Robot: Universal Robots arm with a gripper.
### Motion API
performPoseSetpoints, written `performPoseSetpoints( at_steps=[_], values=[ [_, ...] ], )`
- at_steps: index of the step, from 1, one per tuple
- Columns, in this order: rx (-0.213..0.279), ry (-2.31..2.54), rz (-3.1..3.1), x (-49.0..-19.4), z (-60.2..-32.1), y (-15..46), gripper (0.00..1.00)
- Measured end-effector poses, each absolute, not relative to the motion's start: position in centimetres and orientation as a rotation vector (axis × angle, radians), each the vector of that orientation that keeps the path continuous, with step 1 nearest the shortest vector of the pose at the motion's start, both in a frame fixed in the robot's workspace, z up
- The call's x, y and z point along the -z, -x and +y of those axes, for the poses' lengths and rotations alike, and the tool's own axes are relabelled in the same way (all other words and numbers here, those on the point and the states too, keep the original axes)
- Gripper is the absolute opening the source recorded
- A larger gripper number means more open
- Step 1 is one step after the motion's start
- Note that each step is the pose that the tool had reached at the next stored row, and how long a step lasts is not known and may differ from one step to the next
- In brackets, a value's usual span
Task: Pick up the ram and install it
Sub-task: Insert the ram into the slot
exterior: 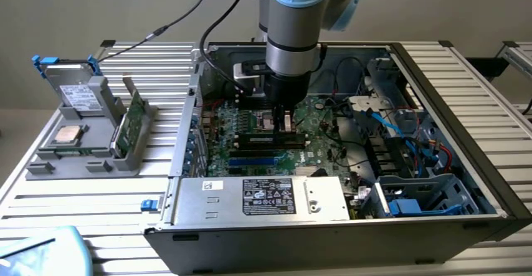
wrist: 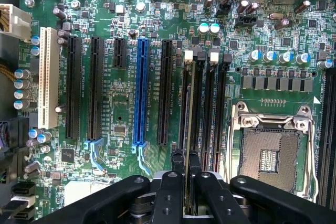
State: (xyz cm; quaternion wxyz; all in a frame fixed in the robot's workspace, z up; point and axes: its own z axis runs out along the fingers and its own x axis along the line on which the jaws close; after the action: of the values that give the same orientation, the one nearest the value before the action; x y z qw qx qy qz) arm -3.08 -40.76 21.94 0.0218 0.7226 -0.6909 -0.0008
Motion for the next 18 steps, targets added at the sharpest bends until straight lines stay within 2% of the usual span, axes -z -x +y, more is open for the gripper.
performPoseSetpoints(
  at_steps=[18],
  values=[
    [0.002,-2.248,-2.132,-21.93,-40.78,3.08,0.14]
  ],
)
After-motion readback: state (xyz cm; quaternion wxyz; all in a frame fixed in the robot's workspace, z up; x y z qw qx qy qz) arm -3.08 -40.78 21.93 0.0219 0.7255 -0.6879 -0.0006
